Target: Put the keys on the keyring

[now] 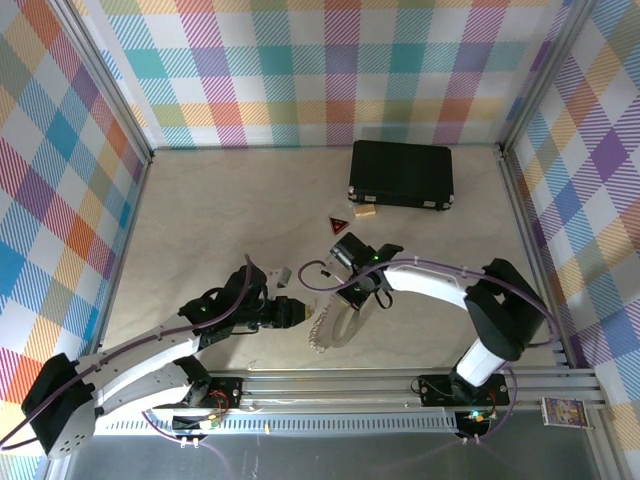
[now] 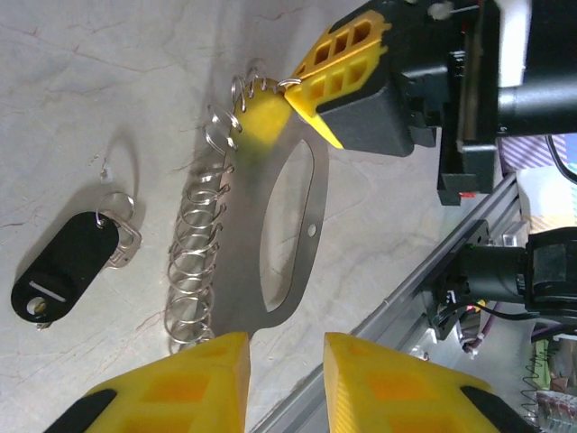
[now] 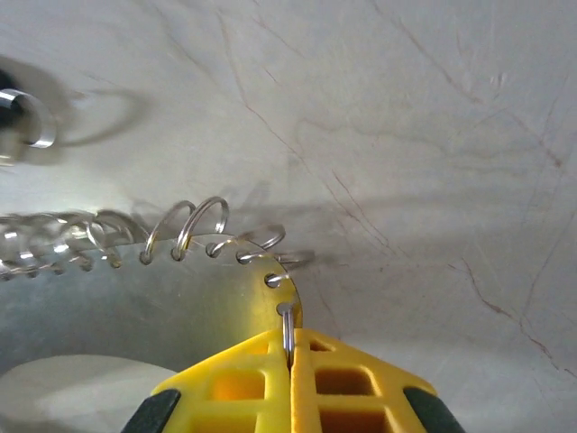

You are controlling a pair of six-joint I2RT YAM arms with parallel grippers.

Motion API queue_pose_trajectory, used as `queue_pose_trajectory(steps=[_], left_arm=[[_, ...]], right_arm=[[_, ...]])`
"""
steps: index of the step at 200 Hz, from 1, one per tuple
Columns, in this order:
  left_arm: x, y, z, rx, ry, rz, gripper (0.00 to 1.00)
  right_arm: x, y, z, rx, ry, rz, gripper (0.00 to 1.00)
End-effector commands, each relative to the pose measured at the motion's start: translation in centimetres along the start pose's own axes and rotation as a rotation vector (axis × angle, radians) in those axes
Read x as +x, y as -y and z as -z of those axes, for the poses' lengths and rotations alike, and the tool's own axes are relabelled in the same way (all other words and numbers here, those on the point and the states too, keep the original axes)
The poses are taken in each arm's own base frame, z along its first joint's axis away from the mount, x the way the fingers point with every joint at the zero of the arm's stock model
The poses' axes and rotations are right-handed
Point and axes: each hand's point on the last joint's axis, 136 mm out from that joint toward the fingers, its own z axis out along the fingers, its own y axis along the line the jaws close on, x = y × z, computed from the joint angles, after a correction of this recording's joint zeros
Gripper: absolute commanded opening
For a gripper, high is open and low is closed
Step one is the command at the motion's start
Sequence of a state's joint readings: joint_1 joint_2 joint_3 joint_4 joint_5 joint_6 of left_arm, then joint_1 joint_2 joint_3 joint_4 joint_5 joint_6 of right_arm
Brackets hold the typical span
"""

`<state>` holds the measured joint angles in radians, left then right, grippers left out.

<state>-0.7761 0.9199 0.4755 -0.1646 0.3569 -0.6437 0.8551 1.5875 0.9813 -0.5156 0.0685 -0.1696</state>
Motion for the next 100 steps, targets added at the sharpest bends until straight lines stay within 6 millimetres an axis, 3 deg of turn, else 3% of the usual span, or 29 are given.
queue_pose_trajectory(steps=[1,27,100], left_arm=[[-1.9,2.6,1.9,0.049,0.050,-0.098,0.27],[-3.1,5.2,3.8,0.100,0.090,-0.191,0.26],[-5.9,13.7,11.3,0.255,0.214,-0.513,0.27]], right_arm=[[-2.1,-2.3,2.6,-0.095,0.145,0.052,0.01],[-3.6,-4.0,6.4,-0.170,0.291,0.096,0.00],[-6.7,-8.3,19.7,-0.377,0.679,0.196,0.00]])
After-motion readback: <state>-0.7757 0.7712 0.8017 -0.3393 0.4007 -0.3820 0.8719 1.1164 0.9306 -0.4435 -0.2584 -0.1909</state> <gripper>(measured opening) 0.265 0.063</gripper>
